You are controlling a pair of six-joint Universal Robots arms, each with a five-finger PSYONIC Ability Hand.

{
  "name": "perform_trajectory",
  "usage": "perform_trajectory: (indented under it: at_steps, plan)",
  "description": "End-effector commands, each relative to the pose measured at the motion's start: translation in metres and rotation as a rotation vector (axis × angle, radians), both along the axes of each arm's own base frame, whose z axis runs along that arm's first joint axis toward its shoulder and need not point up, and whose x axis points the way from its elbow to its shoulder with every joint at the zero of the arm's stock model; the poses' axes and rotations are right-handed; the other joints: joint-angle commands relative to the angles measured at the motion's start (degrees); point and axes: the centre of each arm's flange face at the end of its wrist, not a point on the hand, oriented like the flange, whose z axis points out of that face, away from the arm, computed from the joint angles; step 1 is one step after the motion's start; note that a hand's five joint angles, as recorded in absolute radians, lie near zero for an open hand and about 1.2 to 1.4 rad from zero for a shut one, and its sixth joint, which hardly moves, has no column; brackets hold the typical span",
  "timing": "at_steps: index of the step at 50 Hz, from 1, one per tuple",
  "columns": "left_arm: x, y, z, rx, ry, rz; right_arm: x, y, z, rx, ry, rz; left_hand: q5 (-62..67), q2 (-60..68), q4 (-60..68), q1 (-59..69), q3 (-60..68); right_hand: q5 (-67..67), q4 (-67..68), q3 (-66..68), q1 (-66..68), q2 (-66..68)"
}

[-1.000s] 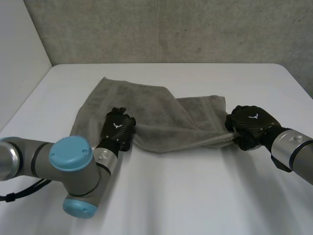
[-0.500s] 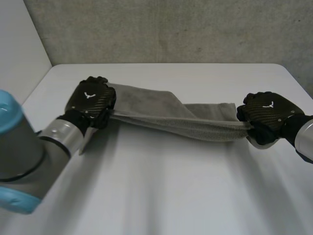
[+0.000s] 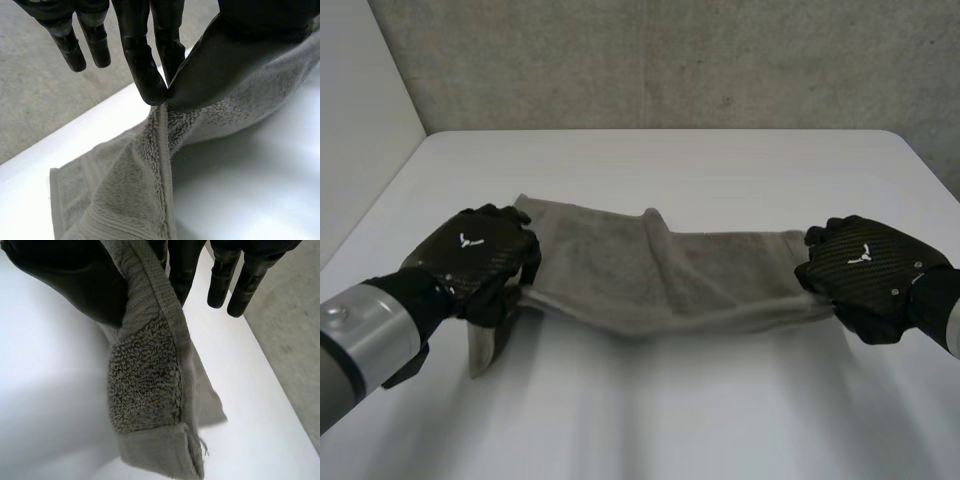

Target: Fold the towel.

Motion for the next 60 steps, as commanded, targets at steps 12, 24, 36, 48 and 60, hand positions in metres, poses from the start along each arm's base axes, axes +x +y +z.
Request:
perform_trajectory:
  at_steps: [12,24,36,48,60]
  plan:
    - [-0.005,-0.054,-0.022,0.086,-0.014,-0.067,0.002,-0.053,-0.015,0.092,-0.037,0.024,3.6,3.0,-3.1,8.3,-2.8,2.6,-4.4,-2.7,4.8,3.3]
    - [-0.03,-0.113,-0.07,0.129,-0.051,-0.048,0.02,-0.095,-0.059,0.013,0.02,-0.021,3.6,3.0,-3.1,8.3,-2.8,2.6,-4.4,-2.7,4.8,3.3]
    - [-0.052,-0.12,-0.078,0.073,-0.051,-0.065,0.024,-0.092,-0.054,0.023,-0.053,-0.057,3.6,3.0,-3.1,8.3,-2.8,2.6,-4.4,-2.7,4.8,3.3]
    - [-0.064,-0.083,-0.089,0.135,-0.024,-0.108,0.014,-0.072,-0.045,0.01,-0.054,-0.07,3.6,3.0,-3.1,8.3,-2.8,2.6,-4.4,-2.7,4.8,3.3]
    - [-0.051,-0.064,-0.085,0.096,0.018,0.105,0.0,-0.076,-0.049,0.03,-0.058,-0.117,-44.6,-45.2,-3.1,-39.9,-2.8,2.6,-4.4,-2.7,4.8,3.3]
